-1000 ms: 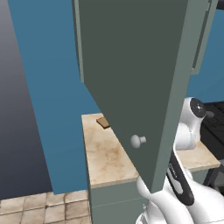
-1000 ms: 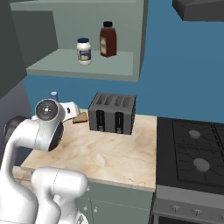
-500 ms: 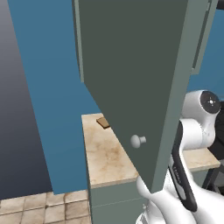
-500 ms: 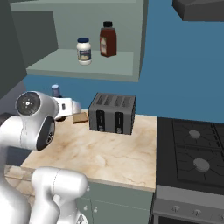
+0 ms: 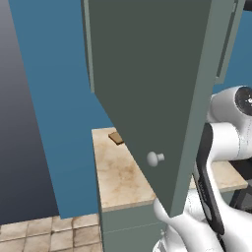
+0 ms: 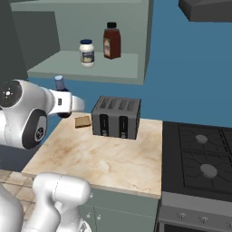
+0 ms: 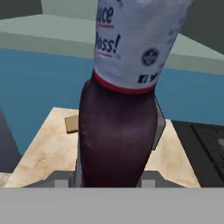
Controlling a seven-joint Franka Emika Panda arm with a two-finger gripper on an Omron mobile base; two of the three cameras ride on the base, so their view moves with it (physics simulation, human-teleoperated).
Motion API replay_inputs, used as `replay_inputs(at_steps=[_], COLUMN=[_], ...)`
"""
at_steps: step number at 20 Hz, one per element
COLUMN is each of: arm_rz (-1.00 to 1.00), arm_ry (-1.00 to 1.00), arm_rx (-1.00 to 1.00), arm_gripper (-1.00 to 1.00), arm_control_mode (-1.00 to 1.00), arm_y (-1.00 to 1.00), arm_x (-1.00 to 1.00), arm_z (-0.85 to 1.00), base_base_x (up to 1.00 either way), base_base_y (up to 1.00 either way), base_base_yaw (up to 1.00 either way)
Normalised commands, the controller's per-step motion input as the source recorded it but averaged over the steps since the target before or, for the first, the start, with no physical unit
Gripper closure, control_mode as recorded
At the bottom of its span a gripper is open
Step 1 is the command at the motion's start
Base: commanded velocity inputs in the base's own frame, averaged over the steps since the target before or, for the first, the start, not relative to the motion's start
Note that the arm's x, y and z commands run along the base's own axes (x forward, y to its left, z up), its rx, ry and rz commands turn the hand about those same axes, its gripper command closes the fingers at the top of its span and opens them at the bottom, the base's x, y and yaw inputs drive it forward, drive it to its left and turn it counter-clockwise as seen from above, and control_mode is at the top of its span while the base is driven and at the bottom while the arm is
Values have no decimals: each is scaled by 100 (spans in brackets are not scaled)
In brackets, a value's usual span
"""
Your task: Pick the mayonnaise and condiment bottle from the counter and place them in the cabinet.
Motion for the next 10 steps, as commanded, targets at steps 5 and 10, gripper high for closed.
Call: replay_inputs(at_steps=[5,10], arm_rz=[-13,-12], arm_ry=[0,-1], arm_rx=[0,0], arm_gripper=[100,100], arm_control_mode=[-100,-100], arm_y=[-25,-21], arm_x=[-9,0], arm_z=[52,53], base_base_x=[0,0], base_base_y=[0,0], base_base_yaw=[0,0])
